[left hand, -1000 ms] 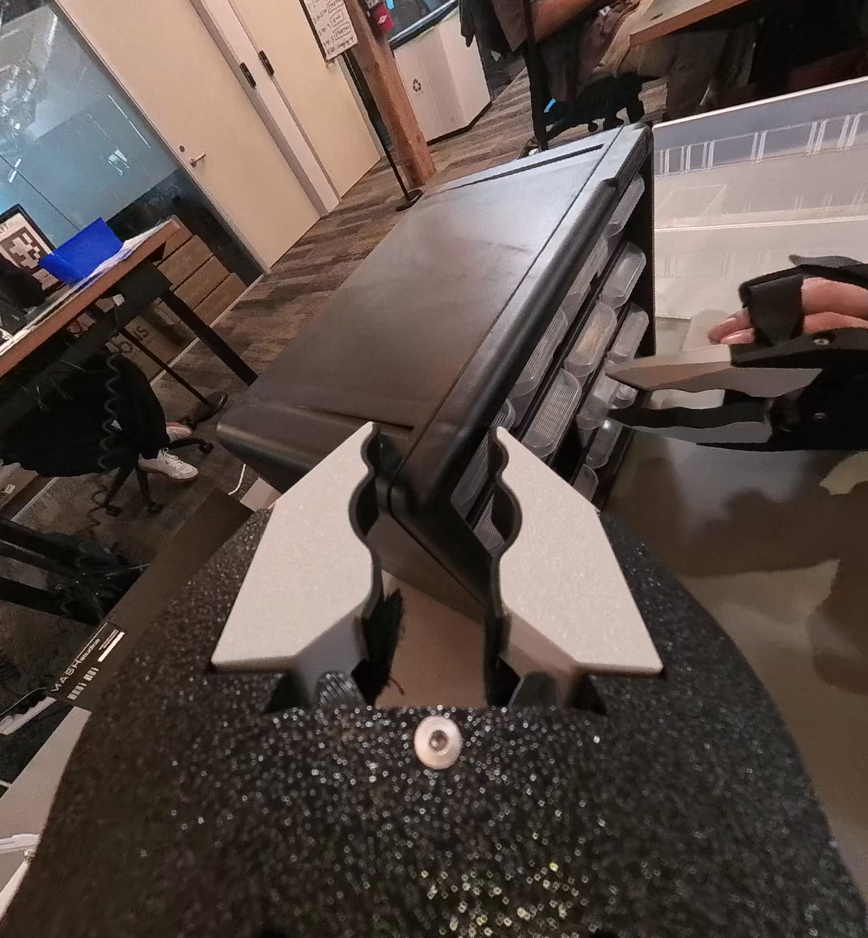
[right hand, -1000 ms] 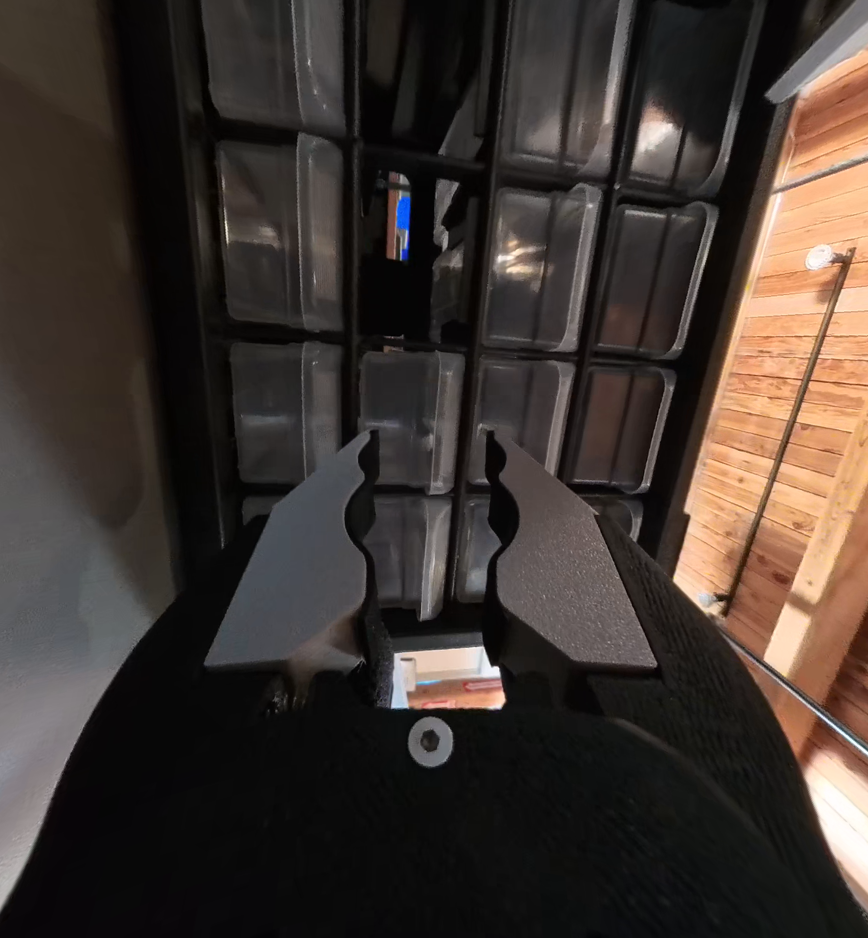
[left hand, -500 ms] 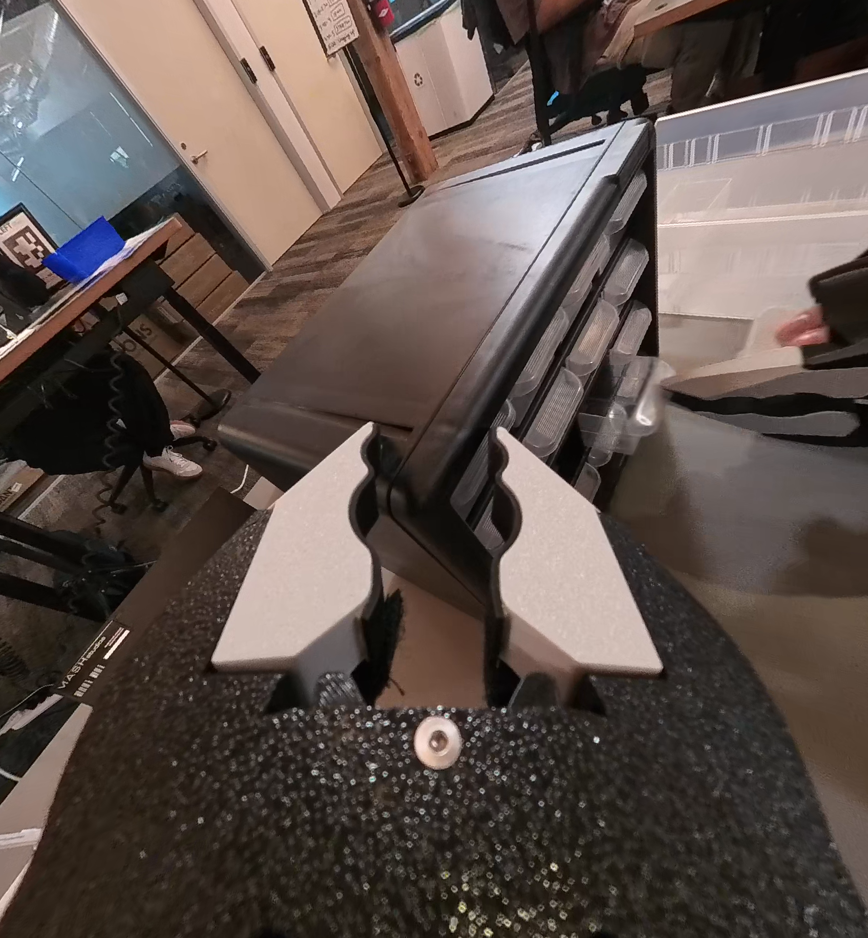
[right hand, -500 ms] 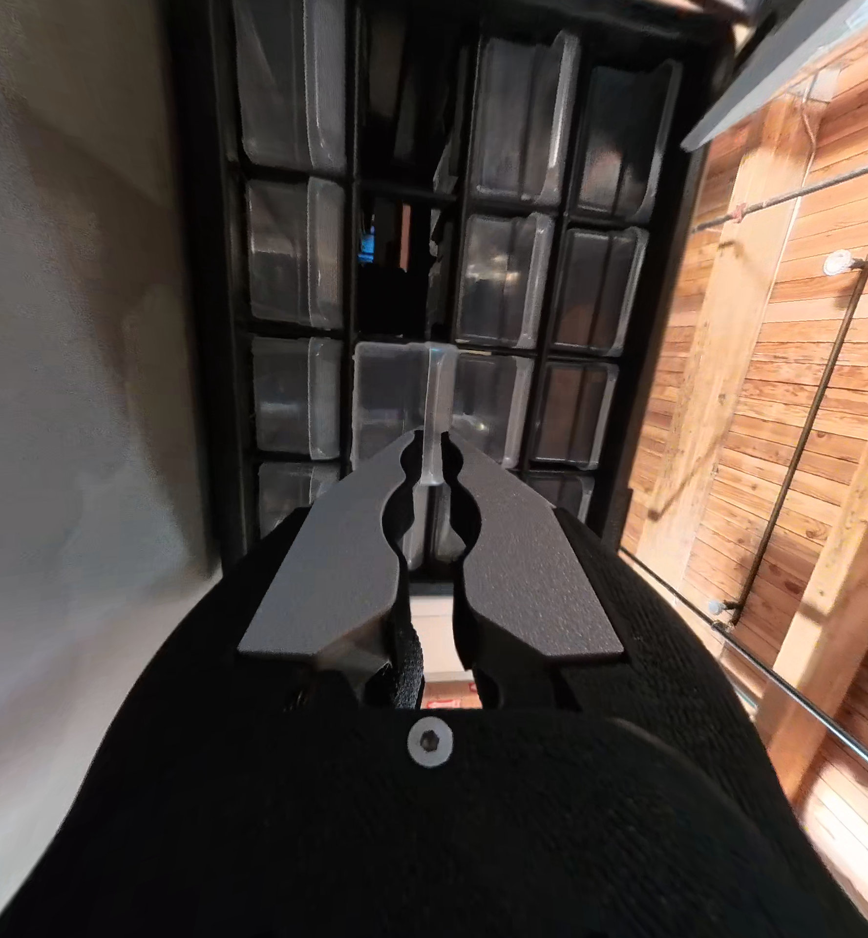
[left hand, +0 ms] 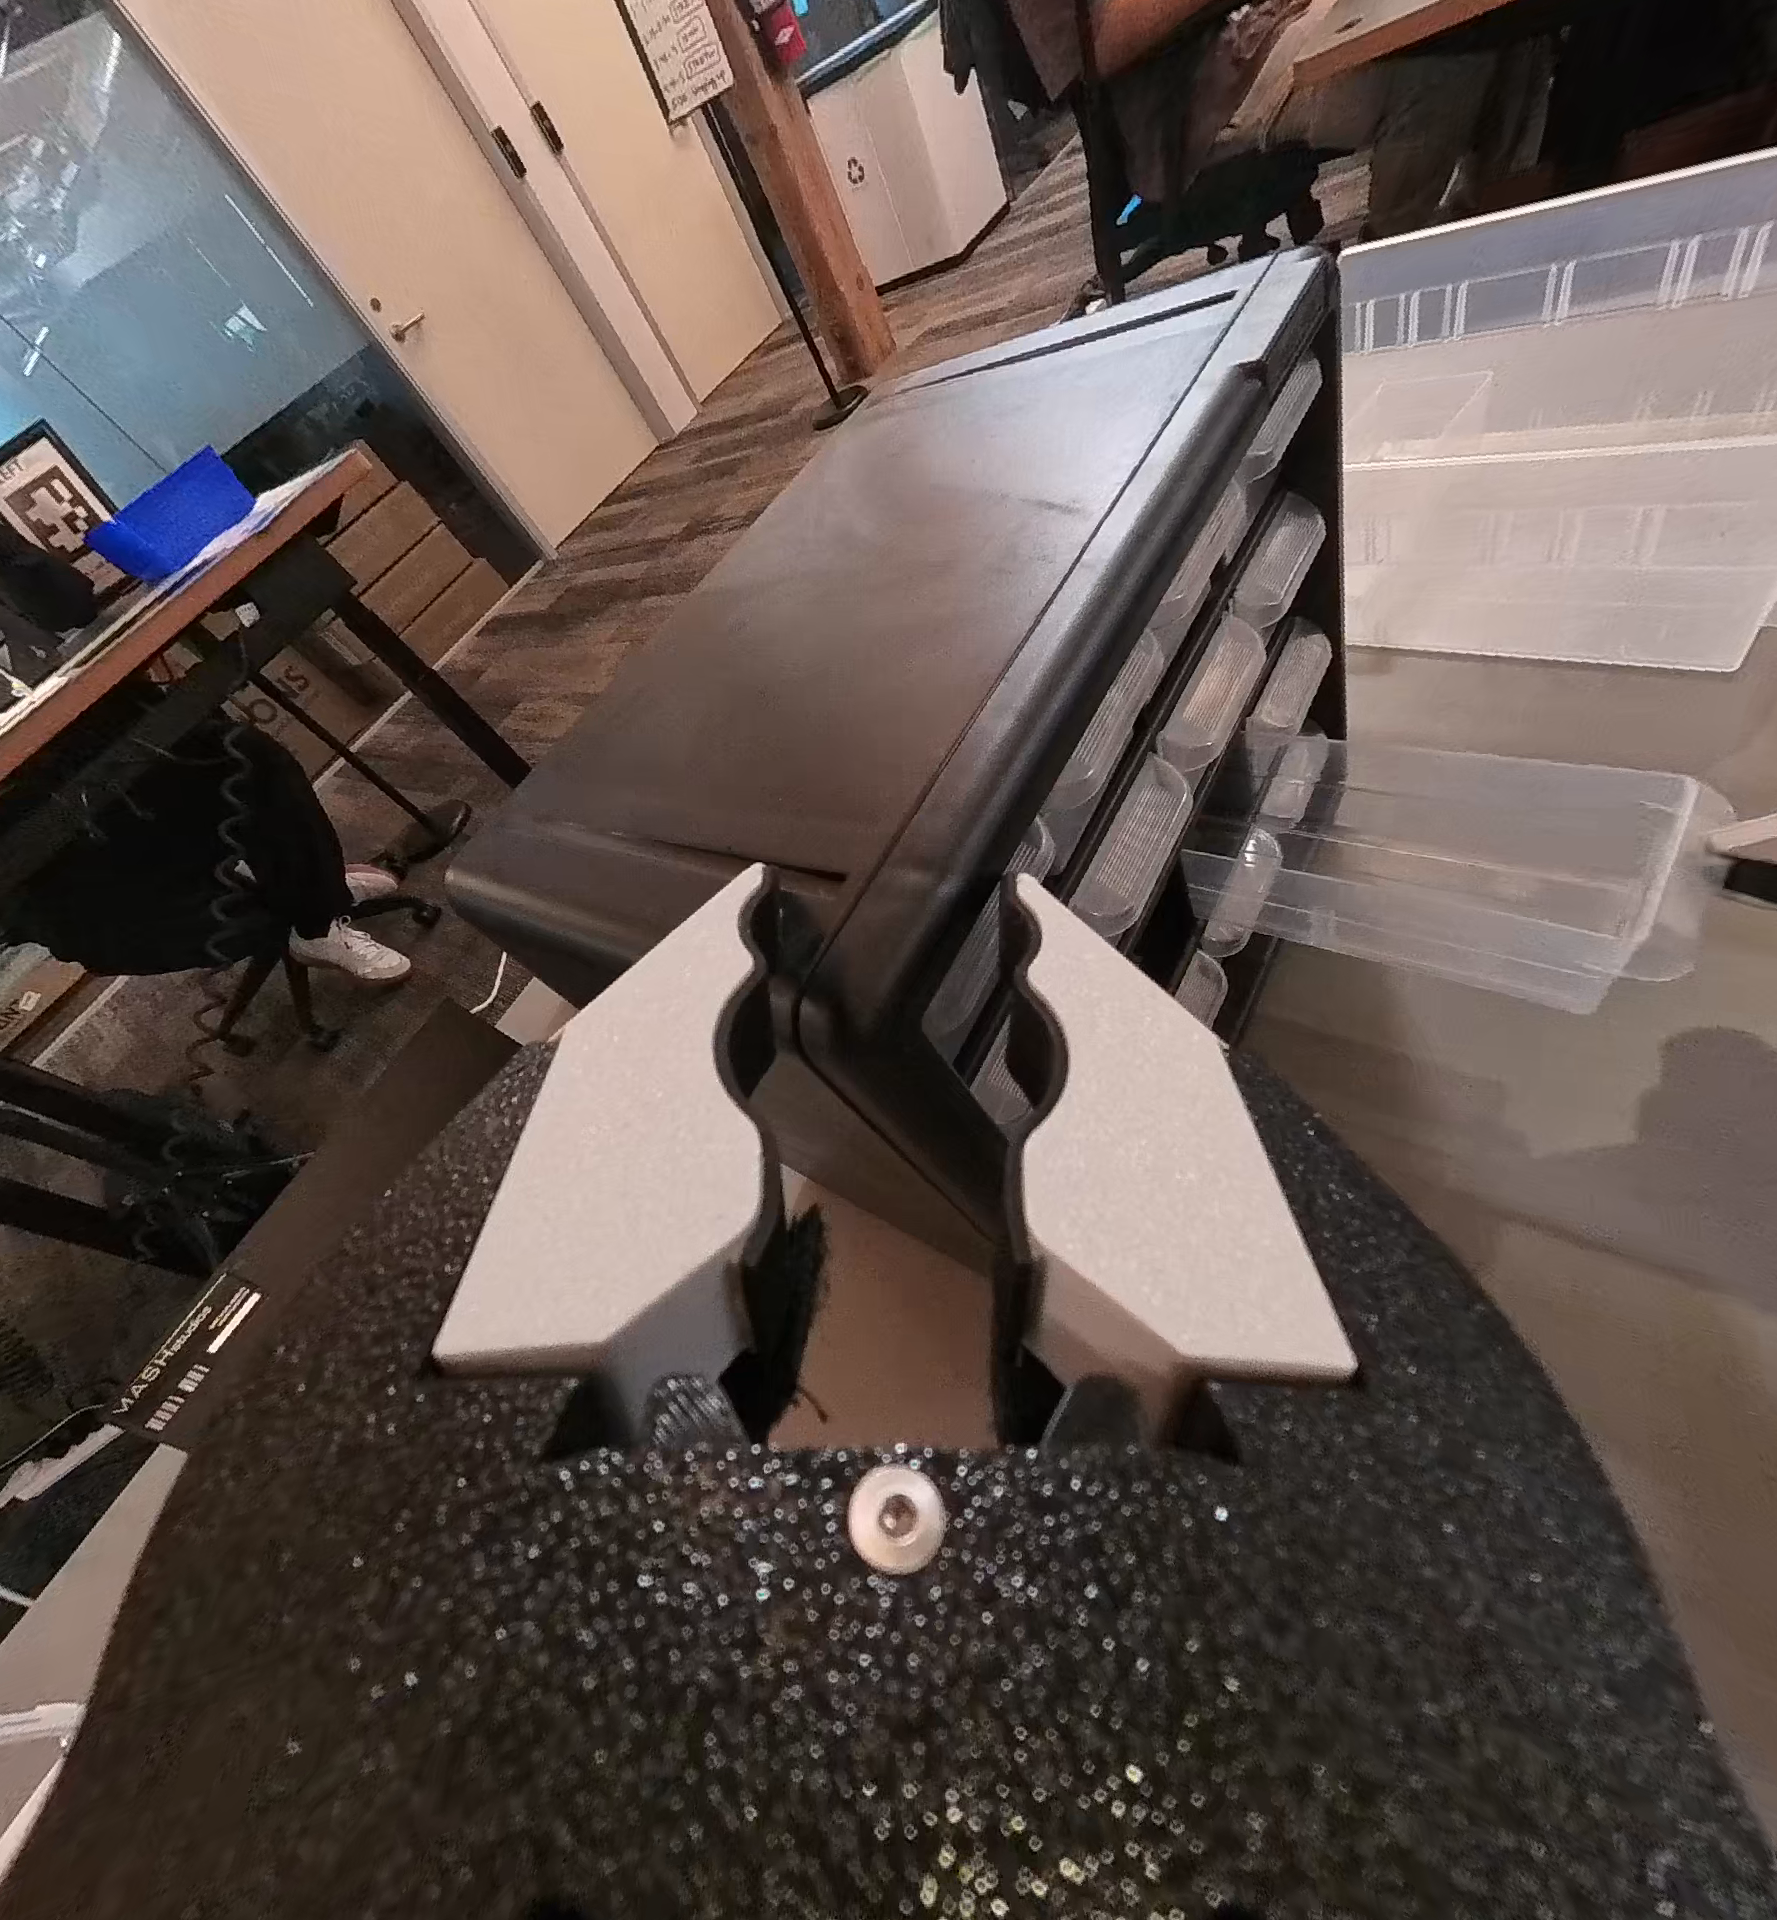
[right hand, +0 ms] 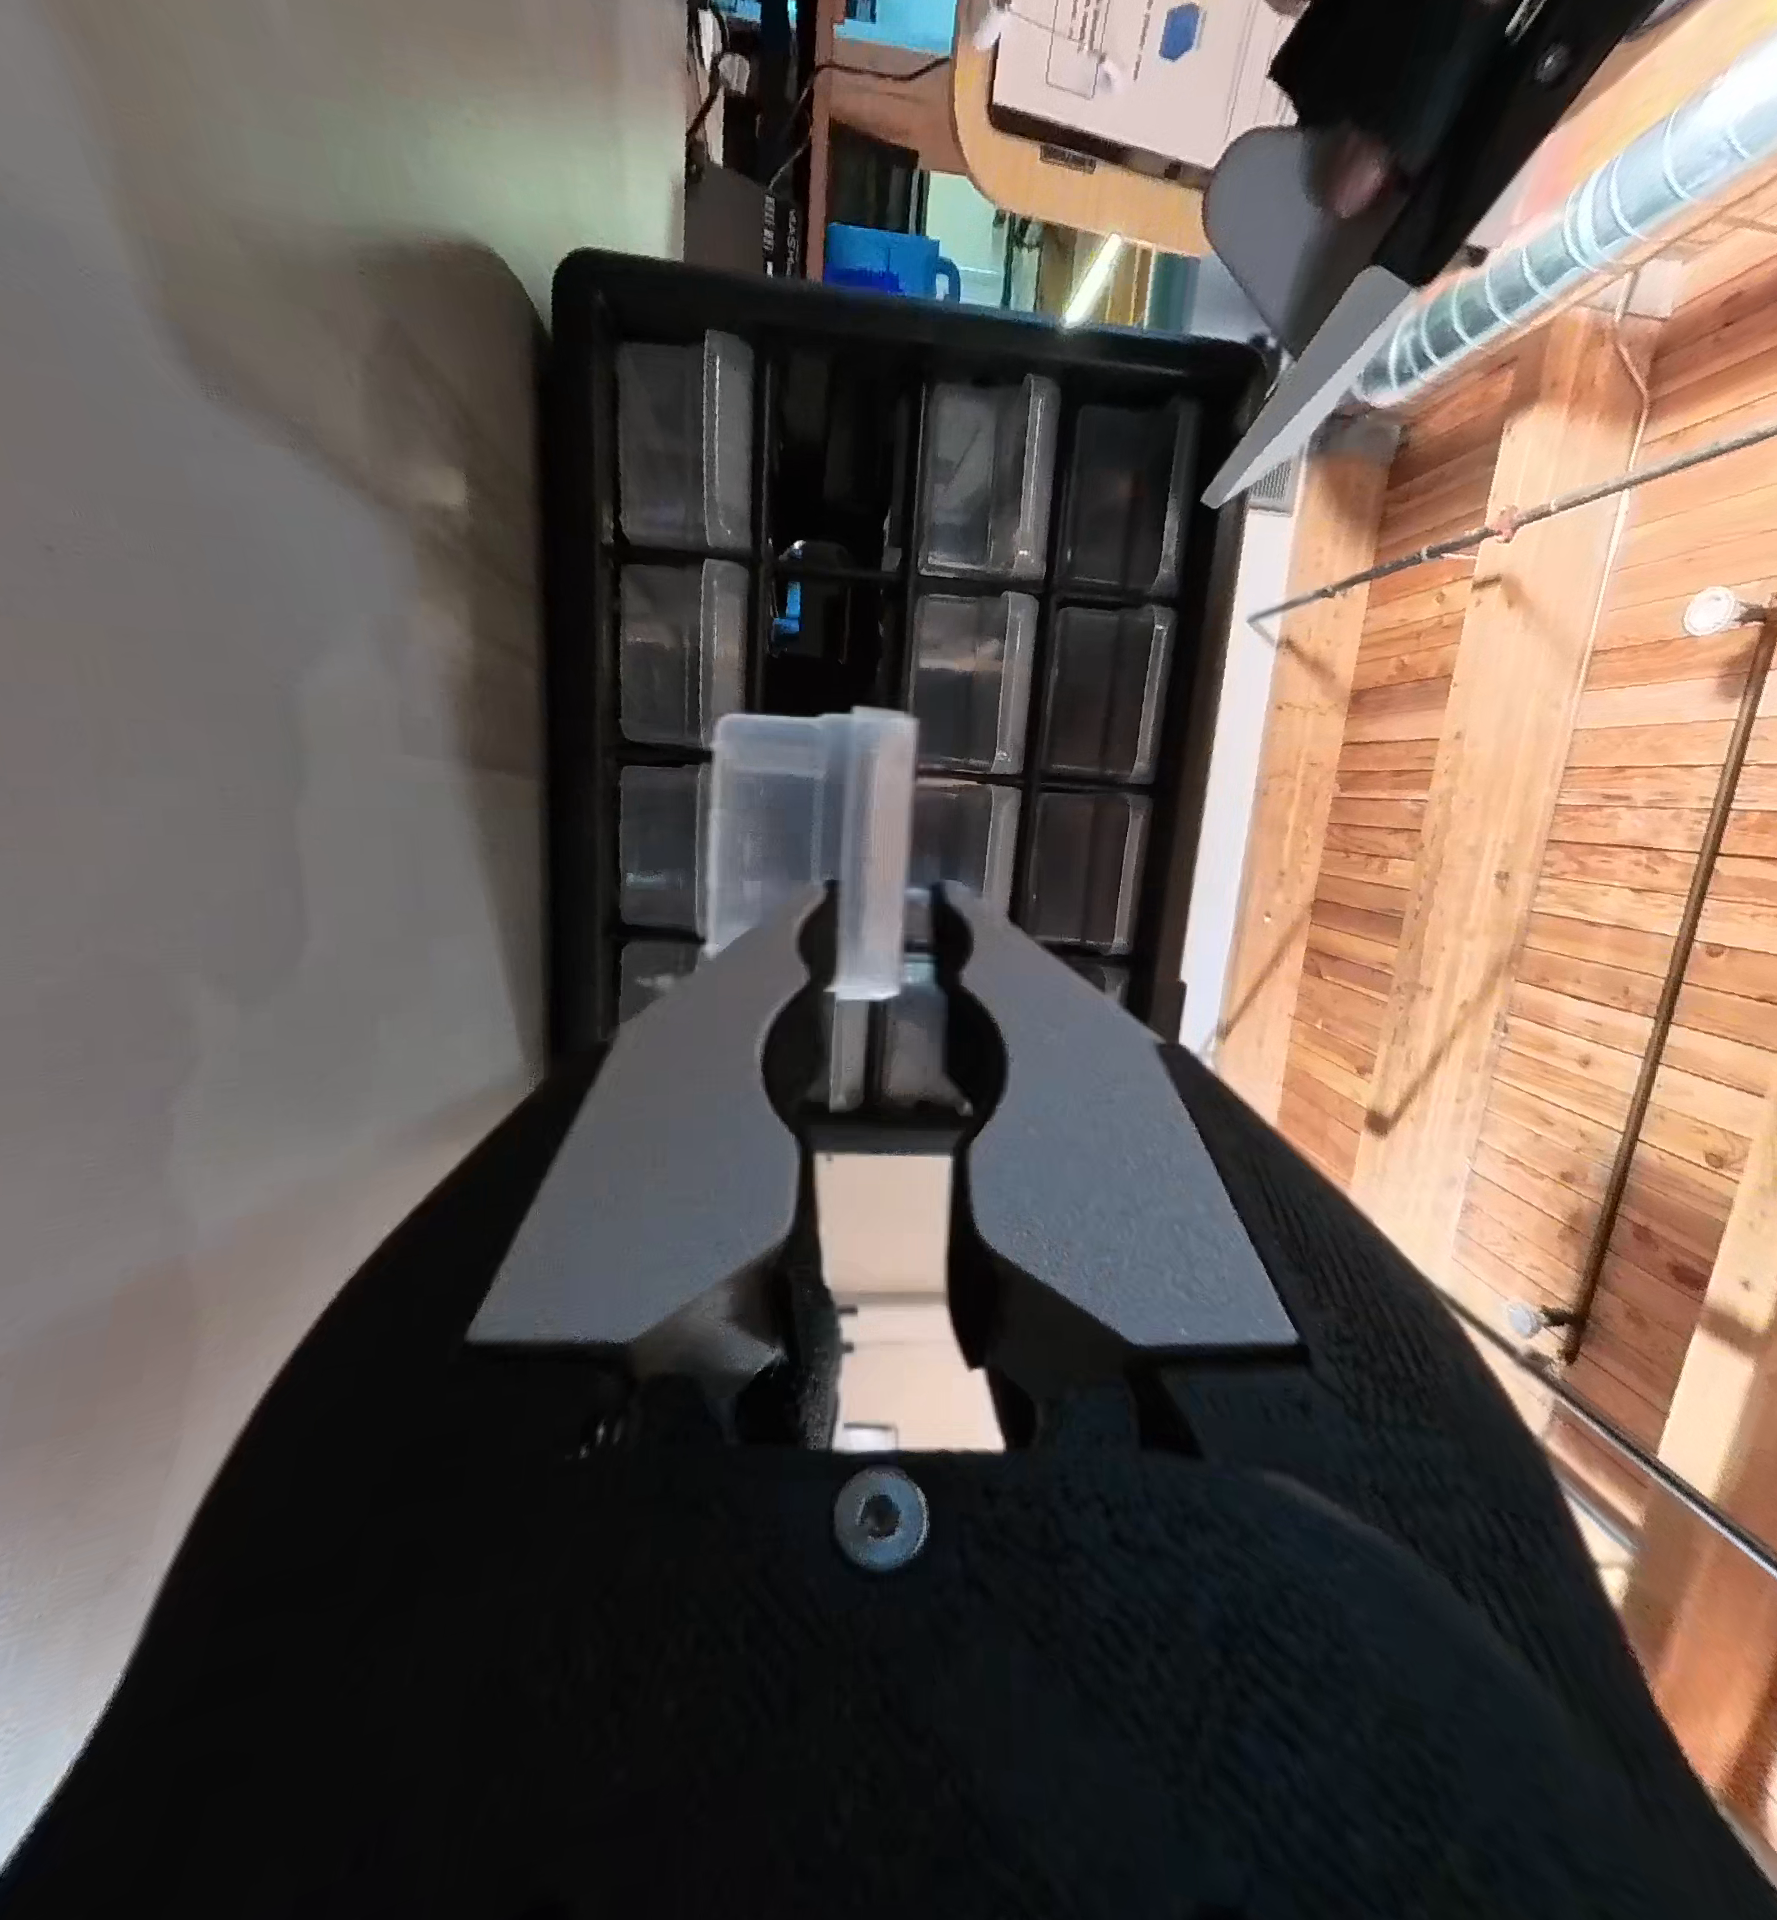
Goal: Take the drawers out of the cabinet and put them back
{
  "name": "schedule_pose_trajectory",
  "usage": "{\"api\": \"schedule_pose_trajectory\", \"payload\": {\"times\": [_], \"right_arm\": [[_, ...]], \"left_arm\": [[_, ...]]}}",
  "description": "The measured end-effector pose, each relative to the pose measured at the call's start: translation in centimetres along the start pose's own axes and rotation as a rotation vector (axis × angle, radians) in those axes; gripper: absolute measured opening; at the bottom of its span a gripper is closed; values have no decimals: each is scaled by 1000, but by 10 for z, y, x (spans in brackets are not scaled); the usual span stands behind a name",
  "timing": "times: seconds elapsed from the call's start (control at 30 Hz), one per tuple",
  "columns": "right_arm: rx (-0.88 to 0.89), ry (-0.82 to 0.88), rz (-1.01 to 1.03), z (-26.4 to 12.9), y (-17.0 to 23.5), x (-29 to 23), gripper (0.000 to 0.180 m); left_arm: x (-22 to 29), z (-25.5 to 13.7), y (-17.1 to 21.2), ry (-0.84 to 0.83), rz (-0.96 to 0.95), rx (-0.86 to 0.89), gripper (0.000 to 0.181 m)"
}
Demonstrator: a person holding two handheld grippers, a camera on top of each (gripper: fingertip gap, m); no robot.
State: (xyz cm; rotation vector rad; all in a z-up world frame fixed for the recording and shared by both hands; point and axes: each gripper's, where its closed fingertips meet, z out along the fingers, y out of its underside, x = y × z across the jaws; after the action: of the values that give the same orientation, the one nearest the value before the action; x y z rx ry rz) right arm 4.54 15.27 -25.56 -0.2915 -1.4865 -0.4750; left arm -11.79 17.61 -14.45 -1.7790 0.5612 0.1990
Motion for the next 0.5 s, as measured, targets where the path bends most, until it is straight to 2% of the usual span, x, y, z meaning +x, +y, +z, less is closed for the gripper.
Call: {"api": "schedule_pose_trajectory", "payload": {"times": [0.1,0.2,0.5], "right_arm": [[25,-29,34,1,-2,1,48],[21,-118,46,10,2,-9,67],[34,-275,23,32,-4,-33,96]], "left_arm": [[0,0,0,0,0,0,39],[0,0,0,0,0,-1,39],[0,0,0,-1,1,-4,39]]}}
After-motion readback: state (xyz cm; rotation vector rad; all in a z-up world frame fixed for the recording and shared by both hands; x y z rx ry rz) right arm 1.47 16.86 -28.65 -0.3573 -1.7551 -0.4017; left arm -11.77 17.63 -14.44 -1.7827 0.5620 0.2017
